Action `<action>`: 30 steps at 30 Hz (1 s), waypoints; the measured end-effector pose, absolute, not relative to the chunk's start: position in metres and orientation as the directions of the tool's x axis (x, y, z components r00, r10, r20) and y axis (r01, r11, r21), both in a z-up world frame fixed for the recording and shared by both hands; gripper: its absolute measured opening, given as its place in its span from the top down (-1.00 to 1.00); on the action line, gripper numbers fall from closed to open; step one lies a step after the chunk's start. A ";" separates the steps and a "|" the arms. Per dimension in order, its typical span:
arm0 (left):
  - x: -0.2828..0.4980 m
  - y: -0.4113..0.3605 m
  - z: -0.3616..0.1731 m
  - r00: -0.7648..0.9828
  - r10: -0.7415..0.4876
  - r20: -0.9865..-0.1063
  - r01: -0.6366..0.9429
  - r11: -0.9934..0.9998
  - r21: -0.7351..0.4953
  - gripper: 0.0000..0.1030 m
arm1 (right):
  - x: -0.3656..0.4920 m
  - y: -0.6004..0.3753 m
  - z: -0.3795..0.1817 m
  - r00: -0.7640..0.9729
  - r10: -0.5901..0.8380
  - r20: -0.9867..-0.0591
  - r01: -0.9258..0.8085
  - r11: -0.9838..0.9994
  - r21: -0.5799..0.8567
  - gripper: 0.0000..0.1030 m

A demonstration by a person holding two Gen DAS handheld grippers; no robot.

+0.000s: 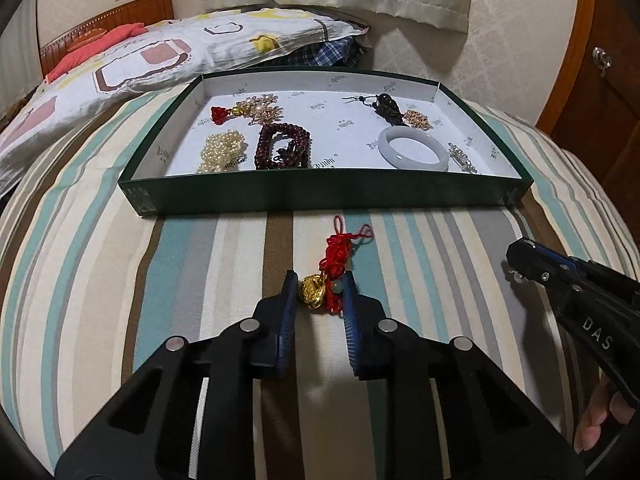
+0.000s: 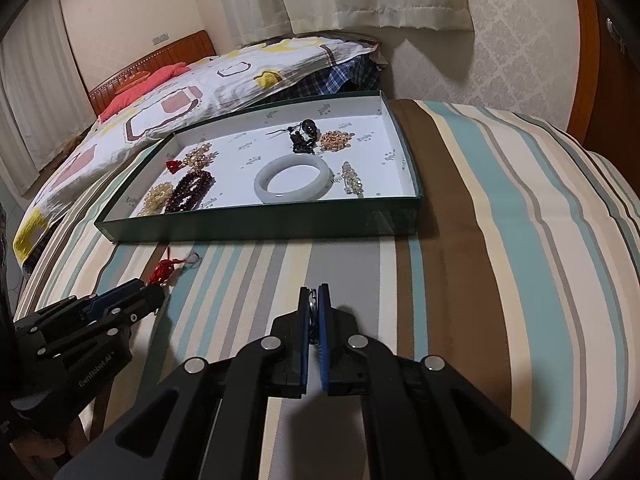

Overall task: Organize jewelry
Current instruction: 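Close the right tool on the silver ring while the left tool closes on the red knot coin charm, then carry the silver ring and coin charm over the green box with both tools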

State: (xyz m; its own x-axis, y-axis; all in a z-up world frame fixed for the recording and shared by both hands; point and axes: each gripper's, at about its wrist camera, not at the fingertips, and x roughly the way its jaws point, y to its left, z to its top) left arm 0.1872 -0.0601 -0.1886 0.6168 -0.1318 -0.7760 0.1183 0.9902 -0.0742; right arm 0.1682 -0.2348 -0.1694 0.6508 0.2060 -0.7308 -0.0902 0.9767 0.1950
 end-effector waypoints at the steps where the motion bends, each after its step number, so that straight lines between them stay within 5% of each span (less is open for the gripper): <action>1: 0.187 -0.059 -0.188 0.617 -0.141 -0.774 0.121 0.989 -0.084 0.62 | 0.168 -0.234 -0.170 0.651 0.207 -0.731 -0.092 0.977 0.194 0.92; 30: 0.191 -0.052 -0.138 0.708 -0.179 -0.683 0.142 0.984 -0.111 0.64 | 0.175 -0.208 -0.131 0.706 0.230 -0.670 -0.167 0.973 0.157 0.92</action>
State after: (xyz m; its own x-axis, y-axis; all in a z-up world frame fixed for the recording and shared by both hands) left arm 0.1911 -0.0522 -0.1383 0.7081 -0.1794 -0.6830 0.1418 0.9836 -0.1114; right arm 0.1752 -0.2079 -0.1307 0.7058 0.2295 -0.6702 -0.1671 0.9733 0.1574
